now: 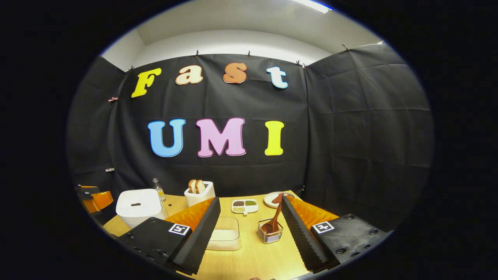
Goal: Close the left gripper, press the button to open the rice cooker; take a wooden spoon from the chopstick holder with the right hand, scoop a spoonful of rice and pour it into the rice cooker, then put the wooden spoon back into the chopstick holder.
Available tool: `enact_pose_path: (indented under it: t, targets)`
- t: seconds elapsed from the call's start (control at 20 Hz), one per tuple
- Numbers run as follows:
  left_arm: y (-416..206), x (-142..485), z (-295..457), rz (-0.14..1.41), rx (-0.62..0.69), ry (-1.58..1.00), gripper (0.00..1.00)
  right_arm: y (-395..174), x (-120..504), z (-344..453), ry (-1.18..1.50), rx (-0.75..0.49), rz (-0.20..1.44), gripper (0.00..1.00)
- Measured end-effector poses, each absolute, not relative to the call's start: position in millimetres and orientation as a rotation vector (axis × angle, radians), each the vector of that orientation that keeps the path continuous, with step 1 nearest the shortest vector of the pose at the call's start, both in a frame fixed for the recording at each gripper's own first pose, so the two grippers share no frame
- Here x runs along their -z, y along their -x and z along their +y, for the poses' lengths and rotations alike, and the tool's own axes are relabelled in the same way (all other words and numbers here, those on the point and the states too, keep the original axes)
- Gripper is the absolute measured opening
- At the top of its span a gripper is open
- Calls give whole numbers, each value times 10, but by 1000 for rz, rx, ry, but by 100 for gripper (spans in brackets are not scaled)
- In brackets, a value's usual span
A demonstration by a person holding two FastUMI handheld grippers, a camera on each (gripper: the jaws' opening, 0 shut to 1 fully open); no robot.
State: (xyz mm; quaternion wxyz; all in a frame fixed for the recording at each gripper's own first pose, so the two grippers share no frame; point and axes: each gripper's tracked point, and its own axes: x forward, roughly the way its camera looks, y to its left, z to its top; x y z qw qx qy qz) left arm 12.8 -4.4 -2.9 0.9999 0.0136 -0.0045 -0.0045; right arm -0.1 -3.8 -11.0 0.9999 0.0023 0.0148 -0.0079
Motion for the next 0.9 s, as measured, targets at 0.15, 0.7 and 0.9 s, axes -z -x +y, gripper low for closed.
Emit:
enact_pose_path:
  t: [0.15, 0.7, 0.9]
  targets:
    - [-158, 85, -28, 6, 15, -18, 96, -38, 109, -67, -11, 26, 31, 98]
    - [-496, -89, 78, 14, -18, -15, 96, -396, 117, -73, 0, 29, 69, 98]
    - [-645, -231, 91, 25, -16, -13, 95, -628, 63, -38, -25, 23, 68, 98]
